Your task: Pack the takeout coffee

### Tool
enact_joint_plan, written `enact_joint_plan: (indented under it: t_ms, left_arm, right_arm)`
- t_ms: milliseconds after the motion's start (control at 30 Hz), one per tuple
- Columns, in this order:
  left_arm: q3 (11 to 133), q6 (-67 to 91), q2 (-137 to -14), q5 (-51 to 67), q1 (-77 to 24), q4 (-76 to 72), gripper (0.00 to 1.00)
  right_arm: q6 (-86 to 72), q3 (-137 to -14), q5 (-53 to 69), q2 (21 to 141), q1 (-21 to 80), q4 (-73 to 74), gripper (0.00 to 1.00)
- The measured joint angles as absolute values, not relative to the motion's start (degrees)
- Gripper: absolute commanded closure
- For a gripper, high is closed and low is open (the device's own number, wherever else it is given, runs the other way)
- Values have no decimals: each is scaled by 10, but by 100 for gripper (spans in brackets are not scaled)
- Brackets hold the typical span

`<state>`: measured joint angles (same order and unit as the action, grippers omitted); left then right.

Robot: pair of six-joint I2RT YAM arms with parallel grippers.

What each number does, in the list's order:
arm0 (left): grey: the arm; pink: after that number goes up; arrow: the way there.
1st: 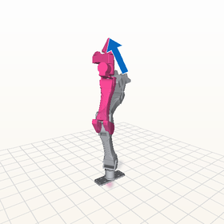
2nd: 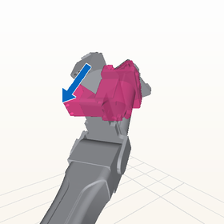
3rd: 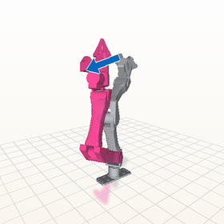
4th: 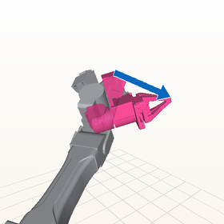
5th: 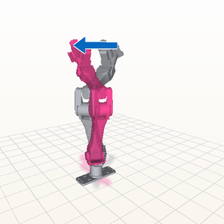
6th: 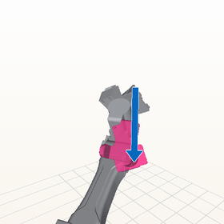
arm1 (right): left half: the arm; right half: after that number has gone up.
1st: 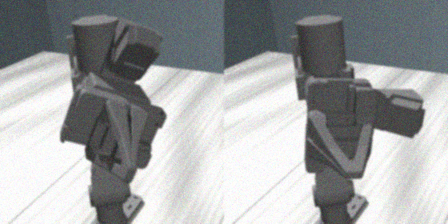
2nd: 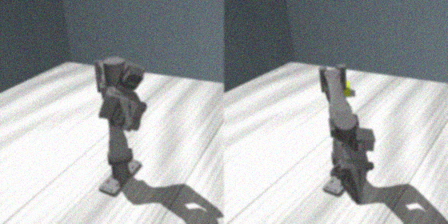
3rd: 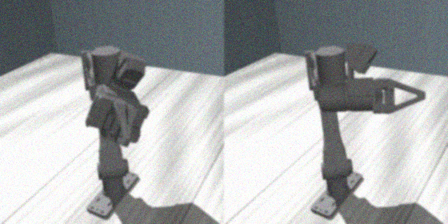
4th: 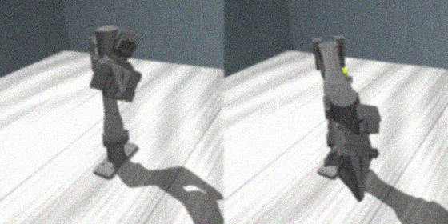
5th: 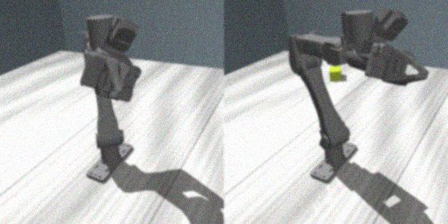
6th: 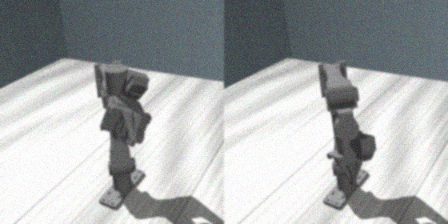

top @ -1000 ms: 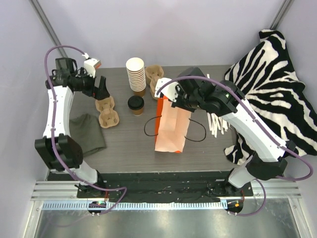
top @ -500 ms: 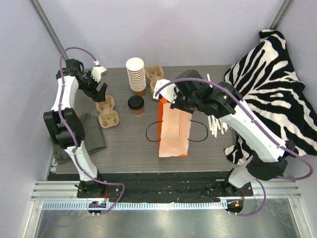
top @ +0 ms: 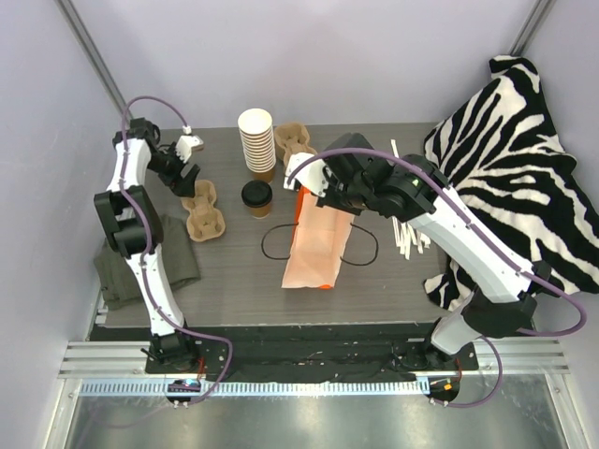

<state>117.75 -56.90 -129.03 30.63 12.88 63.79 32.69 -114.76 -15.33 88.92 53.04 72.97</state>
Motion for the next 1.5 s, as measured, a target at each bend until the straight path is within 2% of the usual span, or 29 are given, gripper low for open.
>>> enact_joint_plan:
  t_ms: [200, 300, 333, 567, 600, 667, 700, 733, 1033, 1333, 1500]
  left_arm:
    - [1201, -577, -1336, 306, 128, 640, 23]
    - [1201, -576, -1346, 306, 128, 639, 32]
    - [1201, -575, -1347, 306, 128, 639, 39]
    - [1196, -575, -1348, 310, 128, 627, 66]
    - [1190, -575, -1347, 311, 128, 621, 76]
    - [1174, -575, -1343, 313, 128, 612, 88]
    - [1167, -575, -1340, 317, 128, 610, 97]
    - [1162, -574, -1337, 318, 128, 612, 100]
    - [1110, -577, -1239, 346, 127, 630, 100]
    - [996, -574, -991, 403, 127, 711, 100]
    - [974, -525, -861, 437, 126, 736, 100]
  right_arm:
    - [327, -1148, -153, 897, 532, 730, 99]
    - [327, -1148, -154, 898, 532, 730, 99]
    - [327, -1149, -154, 898, 532, 730, 99]
    - [327, -1157, -154, 901, 535, 734, 99]
    - [326, -1157, -154, 901, 535, 734, 99]
    - [327, -1157, -154, 901, 535, 734, 99]
    - [327, -1157, -154, 901, 535, 734, 99]
    - [327, -1157, -154, 901, 535, 734, 99]
    - [325, -1157, -153, 901, 535, 734, 99]
    - [306, -1135, -144, 887, 535, 724, 99]
    - [298, -1120, -136, 875, 535, 717, 99]
